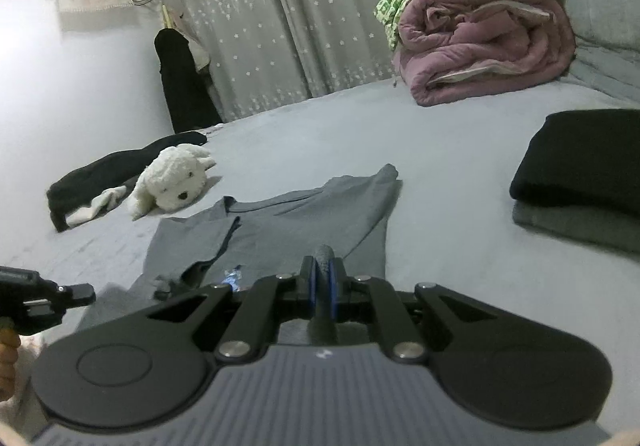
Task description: Fold clothes
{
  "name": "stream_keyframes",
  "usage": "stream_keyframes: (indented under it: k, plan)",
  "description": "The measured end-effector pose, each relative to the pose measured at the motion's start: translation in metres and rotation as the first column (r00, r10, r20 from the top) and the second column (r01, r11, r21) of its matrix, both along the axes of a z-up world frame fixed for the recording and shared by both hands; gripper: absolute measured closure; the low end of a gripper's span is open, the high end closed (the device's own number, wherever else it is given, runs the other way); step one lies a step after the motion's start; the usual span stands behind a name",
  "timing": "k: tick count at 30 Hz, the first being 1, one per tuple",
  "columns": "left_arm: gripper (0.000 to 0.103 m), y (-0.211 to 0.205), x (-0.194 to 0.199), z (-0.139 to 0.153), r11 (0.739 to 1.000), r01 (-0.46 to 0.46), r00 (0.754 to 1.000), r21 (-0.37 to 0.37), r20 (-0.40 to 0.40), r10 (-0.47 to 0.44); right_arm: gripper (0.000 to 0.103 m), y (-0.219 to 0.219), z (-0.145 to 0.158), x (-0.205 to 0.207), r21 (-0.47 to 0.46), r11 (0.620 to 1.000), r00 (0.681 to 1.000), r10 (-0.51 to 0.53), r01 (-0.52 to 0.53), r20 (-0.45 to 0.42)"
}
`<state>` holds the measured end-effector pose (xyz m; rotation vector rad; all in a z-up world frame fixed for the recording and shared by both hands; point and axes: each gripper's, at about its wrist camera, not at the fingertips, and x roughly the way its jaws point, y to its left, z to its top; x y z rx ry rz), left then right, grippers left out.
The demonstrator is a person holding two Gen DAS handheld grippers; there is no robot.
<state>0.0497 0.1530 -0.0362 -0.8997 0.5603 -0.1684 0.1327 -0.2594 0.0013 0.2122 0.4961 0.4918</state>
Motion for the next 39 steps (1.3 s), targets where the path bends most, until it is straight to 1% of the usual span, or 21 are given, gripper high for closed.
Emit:
stream_keyframes:
  k: [1, 4, 7, 9, 10, 11, 13, 15, 16, 18, 19, 21, 25, 28, 31, 33, 34, 36, 37, 38, 39]
  plan:
    - [0.100, 0.003, 0.002, -0.003, 1.000, -0.008, 1.000, -0.006, 0.001, 0.008, 0.095, 0.002, -0.003, 0.004, -0.001, 1.000, 1.000, -0.001, 0.001, -0.004]
    - [0.100, 0.005, 0.007, -0.012, 1.000, -0.009, 0.999, -0.002, -0.049, 0.009, 0.095, 0.013, -0.013, 0.016, -0.049, 0.999, 1.000, -0.001, 0.001, -0.008]
    - [0.099, 0.004, 0.009, -0.013, 1.000, 0.009, 0.996, -0.005, -0.091, -0.009, 0.094, 0.014, -0.025, 0.017, -0.077, 0.997, 0.998, 0.008, -0.012, -0.055]
    - [0.089, 0.003, 0.008, -0.010, 0.999, 0.023, 0.996, -0.023, -0.088, -0.025, 0.092, 0.010, -0.027, 0.016, -0.064, 0.998, 0.996, 0.000, -0.005, -0.084]
    - [0.075, 0.003, 0.008, -0.009, 0.999, 0.028, 0.996, -0.027, -0.088, -0.030, 0.088, 0.006, -0.028, 0.015, -0.042, 0.999, 0.995, -0.003, -0.002, -0.098]
    - [0.066, 0.002, 0.008, -0.009, 0.999, 0.036, 0.995, -0.021, -0.090, -0.037, 0.087, 0.001, -0.028, 0.013, -0.019, 1.000, 0.994, -0.005, 0.003, -0.112]
    - [0.065, -0.004, 0.010, -0.010, 0.999, 0.051, 0.992, 0.018, -0.119, -0.049, 0.086, -0.006, -0.029, 0.013, 0.025, 1.000, 0.991, -0.010, 0.013, -0.131]
    - [0.068, -0.011, 0.013, -0.013, 0.996, 0.069, 0.987, 0.057, -0.148, -0.060, 0.086, -0.009, -0.031, 0.014, 0.049, 0.999, 0.988, -0.010, 0.018, -0.152]
    - [0.072, -0.014, 0.013, -0.013, 0.995, 0.073, 0.987, 0.073, -0.149, -0.062, 0.086, -0.008, -0.032, 0.014, 0.053, 0.998, 0.987, -0.007, 0.016, -0.160]
    - [0.088, -0.020, 0.014, -0.012, 0.991, 0.081, 0.987, 0.107, -0.150, -0.065, 0.087, -0.004, -0.032, 0.014, 0.048, 0.999, 0.987, -0.001, 0.009, -0.163]
    - [0.098, -0.022, 0.013, -0.011, 0.990, 0.077, 0.989, 0.122, -0.136, -0.061, 0.091, -0.001, -0.031, 0.014, 0.035, 0.999, 0.988, -0.004, 0.009, -0.152]
    - [0.099, -0.025, 0.011, -0.008, 0.986, 0.068, 0.993, 0.150, -0.108, -0.052, 0.093, 0.003, -0.024, 0.011, 0.023, 1.000, 0.994, -0.006, 0.009, -0.111]
    - [0.099, -0.026, 0.004, 0.002, 0.987, 0.014, 1.000, 0.161, 0.001, -0.015, 0.094, 0.006, -0.011, 0.009, 0.007, 1.000, 0.999, -0.028, 0.029, -0.018]
    - [0.099, -0.023, 0.004, -0.001, 0.985, -0.021, 1.000, 0.174, 0.015, 0.018, 0.094, 0.010, -0.013, 0.012, -0.031, 0.999, 0.999, -0.042, 0.042, -0.001]
    - [0.098, -0.026, 0.010, -0.012, 0.973, -0.013, 0.999, 0.231, -0.037, 0.022, 0.094, 0.018, -0.026, 0.019, -0.095, 0.994, 0.998, -0.056, 0.052, -0.032]
    - [0.095, -0.033, 0.014, -0.020, 0.958, 0.010, 0.997, 0.287, -0.071, 0.011, 0.089, 0.024, -0.038, 0.024, -0.139, 0.989, 0.996, -0.054, 0.044, -0.075]
    - [0.095, -0.035, 0.014, -0.018, 0.951, 0.011, 0.998, 0.309, -0.068, 0.010, 0.088, 0.025, -0.039, 0.024, -0.149, 0.988, 0.996, -0.059, 0.048, -0.069]
    - [0.094, -0.039, 0.012, -0.012, 0.940, 0.004, 0.998, 0.342, -0.067, 0.020, 0.081, 0.025, -0.035, 0.021, -0.161, 0.985, 0.996, -0.074, 0.064, -0.058]
    - [0.091, -0.040, 0.010, -0.007, 0.935, -0.004, 0.997, 0.354, -0.067, 0.030, 0.073, 0.024, -0.033, 0.019, -0.167, 0.983, 0.995, -0.086, 0.076, -0.052]
    - [0.084, -0.041, 0.009, -0.003, 0.931, -0.012, 0.997, 0.365, -0.068, 0.039, 0.062, 0.023, -0.031, 0.018, -0.173, 0.981, 0.994, -0.097, 0.088, -0.045]
    - [0.079, -0.041, 0.007, 0.002, 0.926, -0.020, 0.996, 0.377, -0.069, 0.049, 0.059, 0.022, -0.029, 0.016, -0.177, 0.979, 0.993, -0.109, 0.100, -0.039]
